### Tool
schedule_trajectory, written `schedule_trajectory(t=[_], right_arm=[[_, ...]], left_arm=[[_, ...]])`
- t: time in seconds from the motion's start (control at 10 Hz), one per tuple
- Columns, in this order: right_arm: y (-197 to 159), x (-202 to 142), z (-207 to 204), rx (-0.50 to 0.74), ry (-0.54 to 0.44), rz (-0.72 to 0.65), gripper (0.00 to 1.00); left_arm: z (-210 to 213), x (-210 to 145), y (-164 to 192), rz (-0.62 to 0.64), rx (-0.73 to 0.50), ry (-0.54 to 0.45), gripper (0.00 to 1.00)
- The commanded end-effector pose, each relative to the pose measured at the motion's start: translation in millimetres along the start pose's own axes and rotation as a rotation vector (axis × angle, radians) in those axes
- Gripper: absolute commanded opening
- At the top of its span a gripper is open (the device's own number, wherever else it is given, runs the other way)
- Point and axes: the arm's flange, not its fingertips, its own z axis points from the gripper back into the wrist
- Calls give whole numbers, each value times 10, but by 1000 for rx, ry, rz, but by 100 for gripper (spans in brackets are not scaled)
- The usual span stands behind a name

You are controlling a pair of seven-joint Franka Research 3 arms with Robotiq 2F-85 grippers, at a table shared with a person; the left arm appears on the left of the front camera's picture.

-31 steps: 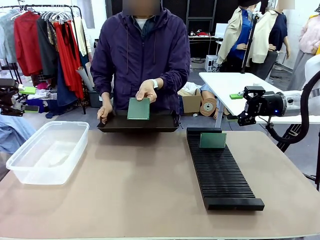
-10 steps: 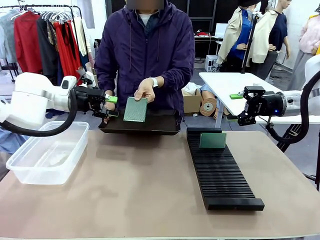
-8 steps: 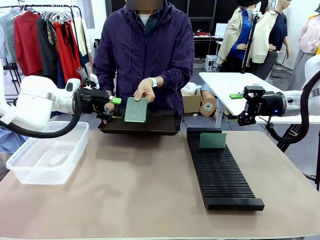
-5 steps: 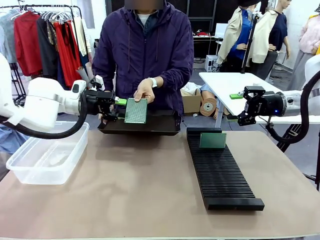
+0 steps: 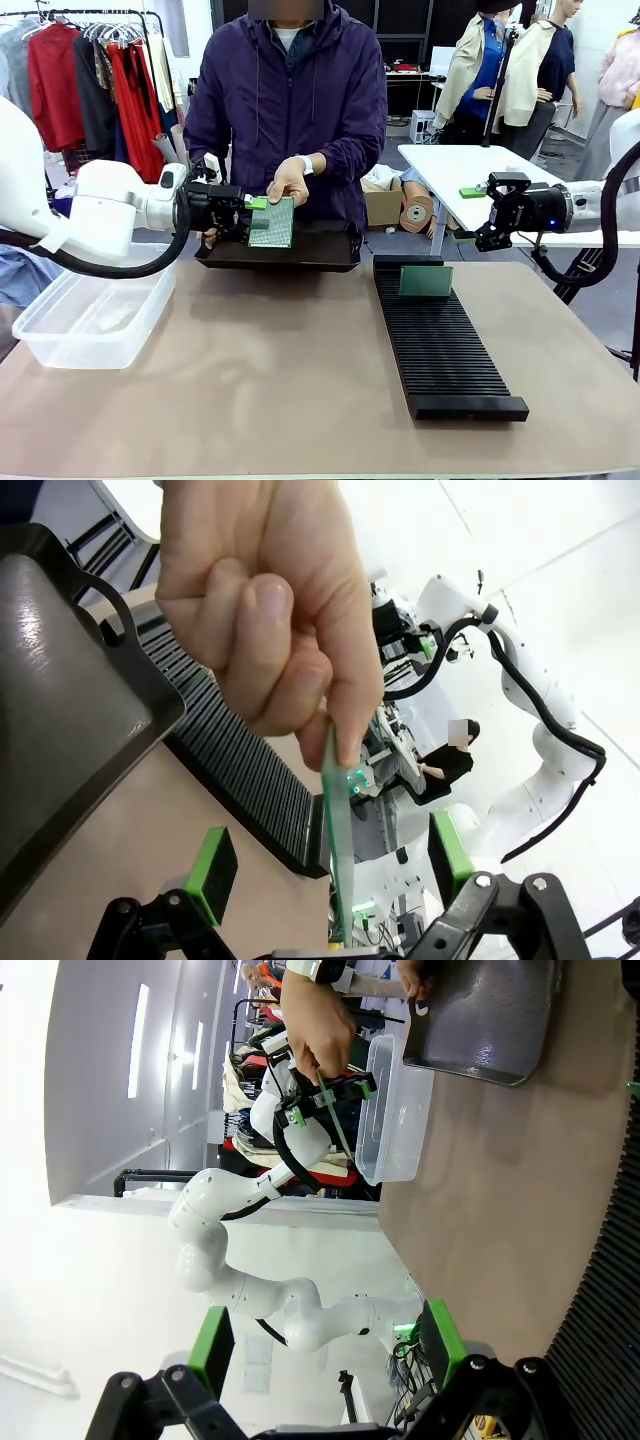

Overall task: Sort PCBs into racks and boxes based on the side picked up.
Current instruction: Pick up the Blank PCB handed by the Human.

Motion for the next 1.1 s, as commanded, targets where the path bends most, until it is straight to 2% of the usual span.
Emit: schedule_trajectory(t=[0.0, 0.1, 0.2, 0.4, 0.6, 0.7, 1.0], right_arm=[[10, -1, 4, -4, -4, 8, 100], [10, -1, 4, -4, -4, 8, 100], [10, -1, 4, -4, -4, 8, 100], [10, -1, 4, -4, -4, 8, 100], [10, -1, 4, -4, -4, 8, 100], [10, -1, 4, -4, -4, 8, 100], [10, -1, 4, -4, -4, 8, 100]], left_arm=[[-88, 39, 29, 5, -8, -35, 96], [-95, 26, 46, 9, -5, -40, 92], [-94, 4, 59, 6, -1, -40, 83], [-93, -11, 67, 4, -5, -42, 49], [-86, -24, 79, 6, -9, -45, 10], [-74, -29, 85, 8, -10, -50, 0], [-68, -36, 91, 13, -15, -60, 0]])
